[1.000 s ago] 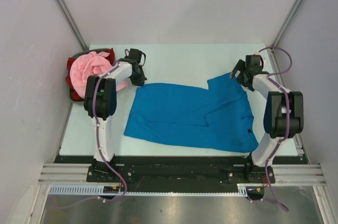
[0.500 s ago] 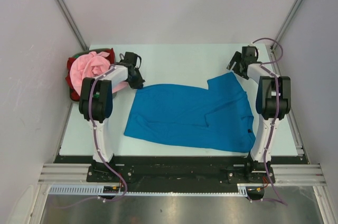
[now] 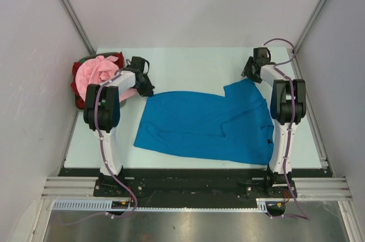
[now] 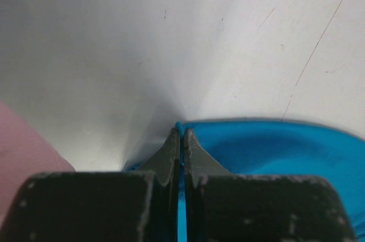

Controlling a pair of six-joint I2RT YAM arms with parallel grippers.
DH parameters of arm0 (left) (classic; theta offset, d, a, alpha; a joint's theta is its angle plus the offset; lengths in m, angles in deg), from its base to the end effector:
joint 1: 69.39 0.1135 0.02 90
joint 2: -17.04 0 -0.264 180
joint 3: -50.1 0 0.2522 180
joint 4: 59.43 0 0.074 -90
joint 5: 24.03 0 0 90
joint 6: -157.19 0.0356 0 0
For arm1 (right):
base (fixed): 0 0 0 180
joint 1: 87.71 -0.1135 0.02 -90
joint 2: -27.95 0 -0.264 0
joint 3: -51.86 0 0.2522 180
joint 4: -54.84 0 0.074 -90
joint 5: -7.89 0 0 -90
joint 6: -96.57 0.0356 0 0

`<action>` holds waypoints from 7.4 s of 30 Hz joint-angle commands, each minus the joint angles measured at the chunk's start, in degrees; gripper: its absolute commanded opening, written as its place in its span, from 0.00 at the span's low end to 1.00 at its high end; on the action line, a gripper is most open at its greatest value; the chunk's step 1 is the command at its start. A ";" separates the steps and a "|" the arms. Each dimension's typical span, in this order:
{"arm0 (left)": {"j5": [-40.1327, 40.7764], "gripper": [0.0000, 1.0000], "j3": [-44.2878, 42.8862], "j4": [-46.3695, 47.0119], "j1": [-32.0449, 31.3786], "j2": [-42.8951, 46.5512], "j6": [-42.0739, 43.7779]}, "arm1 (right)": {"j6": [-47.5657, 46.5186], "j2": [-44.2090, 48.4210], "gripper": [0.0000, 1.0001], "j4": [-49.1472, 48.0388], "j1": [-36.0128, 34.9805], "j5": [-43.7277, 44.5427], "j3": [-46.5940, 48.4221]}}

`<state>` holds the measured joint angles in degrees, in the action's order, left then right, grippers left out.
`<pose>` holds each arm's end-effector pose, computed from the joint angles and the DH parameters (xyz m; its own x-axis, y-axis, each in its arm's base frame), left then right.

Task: Fold and stack the t-shirts

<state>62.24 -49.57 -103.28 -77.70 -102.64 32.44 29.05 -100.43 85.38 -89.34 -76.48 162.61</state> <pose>0.4310 -0.0653 0.1582 -0.8282 -0.4539 -0.3287 -0.3645 0.8818 -0.2991 0.4971 0.0107 0.1625 -0.6740 0.3615 -0.6442 0.3191 0.9290 0.1875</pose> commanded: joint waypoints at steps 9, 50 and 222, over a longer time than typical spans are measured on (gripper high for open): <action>-0.93 0.03 2.68 0.38 1.37 2.17 -1.29 | -1.74 -2.23 0.45 10.46 -1.27 6.76 3.73; -1.98 0.00 8.03 -4.89 2.60 20.71 4.86 | 0.20 47.59 0.00 15.39 -3.29 10.63 -26.14; -4.54 0.95 35.10 2.93 -6.00 46.81 -2.69 | 4.41 30.34 1.00 3.61 -6.72 5.38 -11.77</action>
<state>56.97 -17.00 -100.76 -80.06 -58.42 29.62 31.63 -80.32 89.18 -95.50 -61.71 159.83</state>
